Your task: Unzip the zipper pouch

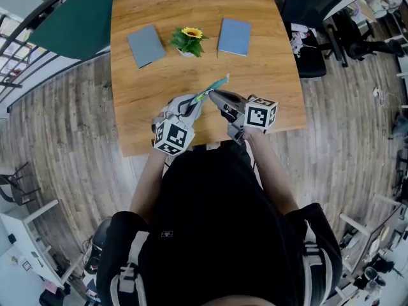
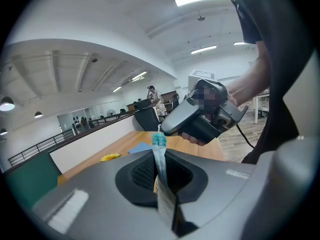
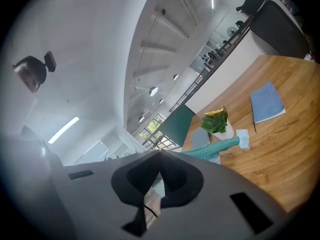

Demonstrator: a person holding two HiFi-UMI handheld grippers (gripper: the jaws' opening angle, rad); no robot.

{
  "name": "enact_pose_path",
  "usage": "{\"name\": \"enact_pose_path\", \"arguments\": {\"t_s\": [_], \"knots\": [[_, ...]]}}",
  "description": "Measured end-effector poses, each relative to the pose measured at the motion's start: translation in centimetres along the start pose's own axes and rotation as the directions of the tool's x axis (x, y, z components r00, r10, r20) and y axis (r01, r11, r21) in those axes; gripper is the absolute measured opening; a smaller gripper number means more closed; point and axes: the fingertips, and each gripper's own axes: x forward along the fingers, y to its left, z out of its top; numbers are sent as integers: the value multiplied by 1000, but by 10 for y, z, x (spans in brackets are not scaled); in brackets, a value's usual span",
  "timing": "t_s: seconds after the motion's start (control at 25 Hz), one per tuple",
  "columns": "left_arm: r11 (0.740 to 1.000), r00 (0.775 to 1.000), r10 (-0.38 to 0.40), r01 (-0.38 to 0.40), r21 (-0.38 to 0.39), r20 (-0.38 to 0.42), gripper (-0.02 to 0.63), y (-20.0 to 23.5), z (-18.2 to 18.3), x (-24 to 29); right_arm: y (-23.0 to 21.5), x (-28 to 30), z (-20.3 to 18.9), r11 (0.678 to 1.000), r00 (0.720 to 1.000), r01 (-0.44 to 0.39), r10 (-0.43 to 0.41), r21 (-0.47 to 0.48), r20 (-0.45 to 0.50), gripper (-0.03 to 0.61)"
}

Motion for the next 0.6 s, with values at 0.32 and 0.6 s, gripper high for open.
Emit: {"name": "enact_pose_path", "arguments": {"t_s": [0.32, 0.6], "knots": [[1000, 1000, -12, 12, 4, 7, 3, -3, 1, -2, -8, -3, 0, 999, 999, 36, -36, -16, 3, 5], [1000, 1000, -22, 22, 7, 14, 3, -5, 2, -5, -12, -3, 1, 999, 999, 47, -47, -3, 16, 5]]}}
